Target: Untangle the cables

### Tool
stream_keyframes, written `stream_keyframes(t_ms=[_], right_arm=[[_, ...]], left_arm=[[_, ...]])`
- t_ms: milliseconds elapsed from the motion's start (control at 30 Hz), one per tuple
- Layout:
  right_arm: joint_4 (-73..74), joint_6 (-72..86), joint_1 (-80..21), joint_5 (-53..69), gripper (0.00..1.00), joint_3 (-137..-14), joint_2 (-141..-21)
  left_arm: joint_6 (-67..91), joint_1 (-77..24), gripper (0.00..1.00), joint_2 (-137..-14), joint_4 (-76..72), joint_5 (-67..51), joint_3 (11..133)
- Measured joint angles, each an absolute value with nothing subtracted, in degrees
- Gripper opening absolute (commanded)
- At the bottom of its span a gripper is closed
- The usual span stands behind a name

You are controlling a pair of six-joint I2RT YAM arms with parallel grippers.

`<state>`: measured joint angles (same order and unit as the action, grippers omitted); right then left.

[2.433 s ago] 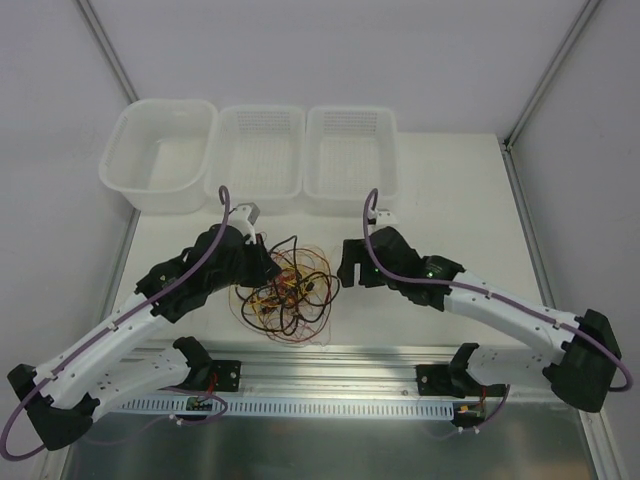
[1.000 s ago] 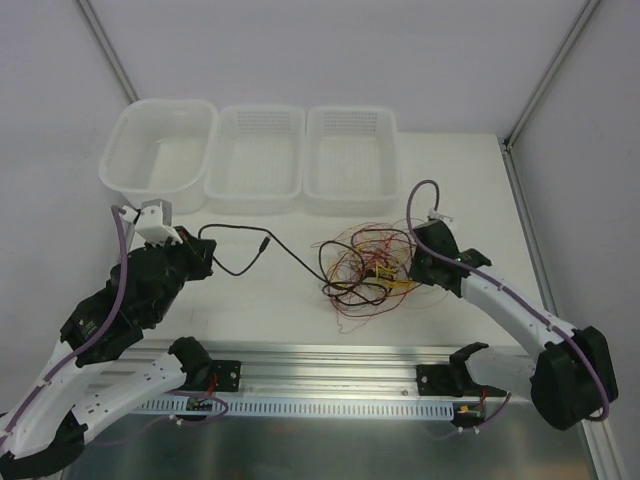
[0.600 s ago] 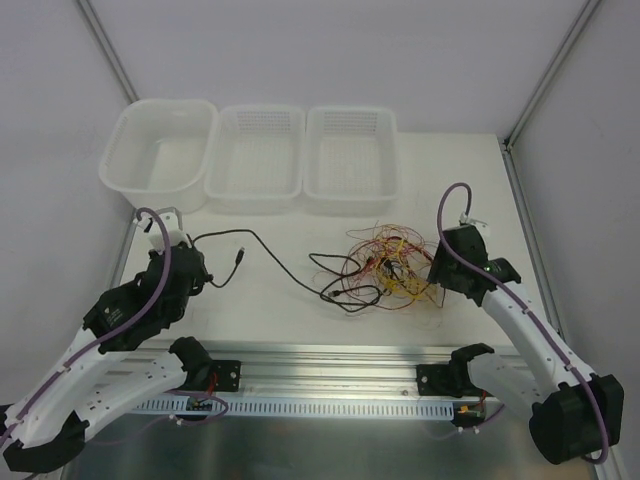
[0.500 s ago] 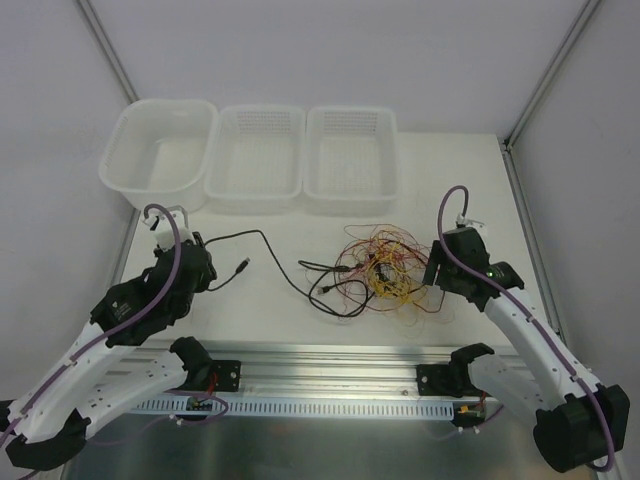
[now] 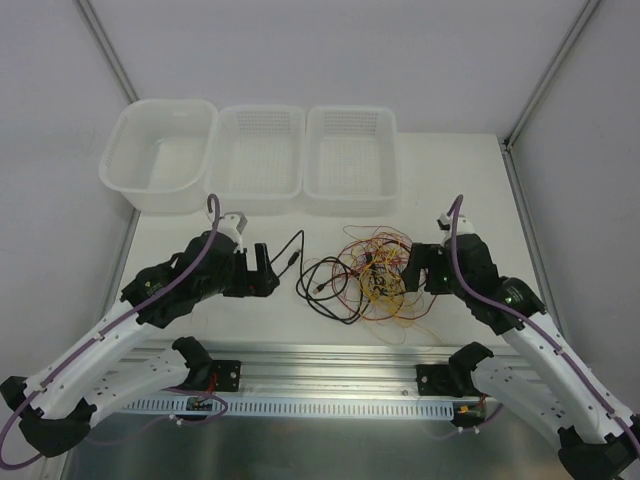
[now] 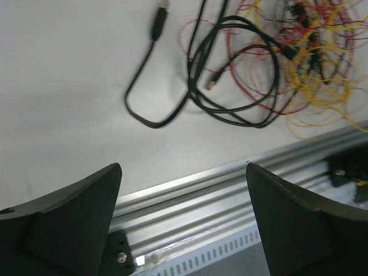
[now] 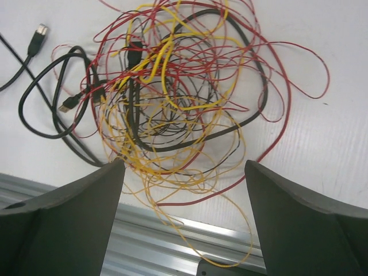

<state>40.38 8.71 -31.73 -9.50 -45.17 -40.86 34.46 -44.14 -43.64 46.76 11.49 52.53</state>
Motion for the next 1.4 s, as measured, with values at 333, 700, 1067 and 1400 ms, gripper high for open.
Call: stream_keyframes(t_ms=[333,700,1067,1400], right_arm=[[38.0,10.2,-38.8,-8.9,0.89,-44.3,-40.8],[34.4,13.0,-46.3,-12.2,0.89,-41.1,-43.1],[29.1,16.0,-50.5,-17.9,0.88,-38.3,-50.0],[23.8,17.9,-50.7,-20.9,0.87,-35.7,-57.5]], left_arm=[[46.6,-48.1,0.73,-51.3,33.1,4.1,48.1],[61.3,-54.4,0.66,-60.0,20.6,14.3,38.1],[64.8,-54.4,0.52,-77.1,12.5,18.7,38.2],[65.6,-54.8,0.16,-88.6,8.5,19.2,43.2]])
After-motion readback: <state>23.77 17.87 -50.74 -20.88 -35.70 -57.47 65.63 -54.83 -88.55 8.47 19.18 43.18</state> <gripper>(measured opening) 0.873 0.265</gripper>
